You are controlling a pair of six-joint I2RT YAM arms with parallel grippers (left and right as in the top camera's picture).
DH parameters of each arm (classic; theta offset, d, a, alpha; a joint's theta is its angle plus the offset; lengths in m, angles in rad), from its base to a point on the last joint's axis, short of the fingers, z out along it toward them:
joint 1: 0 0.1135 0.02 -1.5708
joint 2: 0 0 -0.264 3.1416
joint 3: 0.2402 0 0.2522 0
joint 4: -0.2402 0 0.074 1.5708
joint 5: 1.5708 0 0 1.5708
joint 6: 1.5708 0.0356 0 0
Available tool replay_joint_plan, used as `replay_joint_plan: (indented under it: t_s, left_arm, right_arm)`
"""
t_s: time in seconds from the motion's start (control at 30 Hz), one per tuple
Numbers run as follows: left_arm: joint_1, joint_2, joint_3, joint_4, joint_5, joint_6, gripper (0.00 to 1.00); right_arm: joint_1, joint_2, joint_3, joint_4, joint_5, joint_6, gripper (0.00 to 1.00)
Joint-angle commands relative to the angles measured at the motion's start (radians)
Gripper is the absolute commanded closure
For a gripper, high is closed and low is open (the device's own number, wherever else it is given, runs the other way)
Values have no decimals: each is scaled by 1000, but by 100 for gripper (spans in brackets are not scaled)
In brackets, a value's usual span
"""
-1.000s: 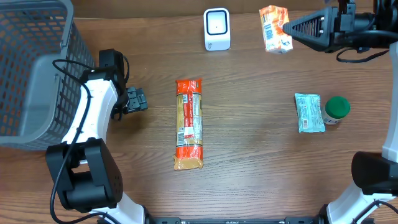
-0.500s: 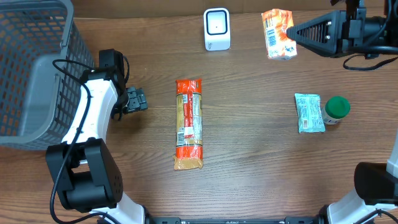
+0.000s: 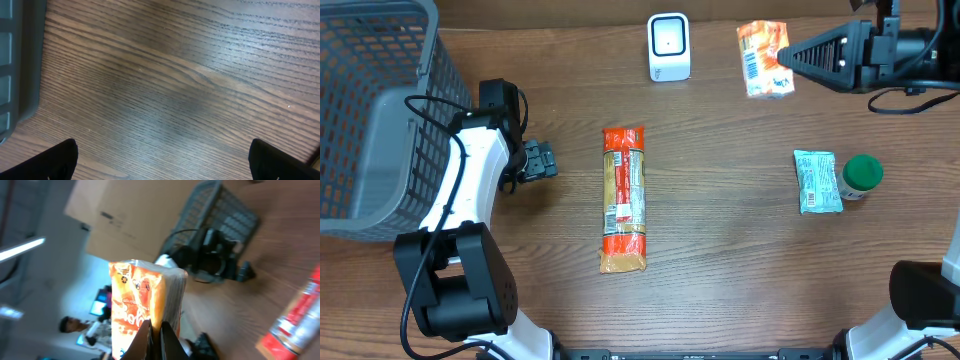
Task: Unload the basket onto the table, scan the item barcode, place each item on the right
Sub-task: 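Lift the orange packet and carry it with the right gripper to the scanner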
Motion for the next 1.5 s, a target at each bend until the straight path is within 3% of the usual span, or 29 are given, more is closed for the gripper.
replay_joint_plan:
  t_s: [0.0,0.4,0.6,0.87,1.07,1.47]
  left_arm:
    - [0,-21,4,1,-10,15,0]
    - [0,-21,4,1,-10,15,0]
    - [-1,-21,4,1,-10,15,0]
    - [0,-21,4,1,-10,15,0]
    - [0,-21,4,1,-10,15,0]
    - [-1,-21,4,1,-10,15,0]
  right_arm:
    - [-2,-19,10,1,135,-14,96]
    - [89,-19,-66,8,720,33,96]
    - [170,-19,-82,121,1090,312,97]
    - [208,-19,-54,181,1170,412,97]
    - [227,-8,-55,307,1215,406,96]
    - [451,103,-56,616,1628,351,96]
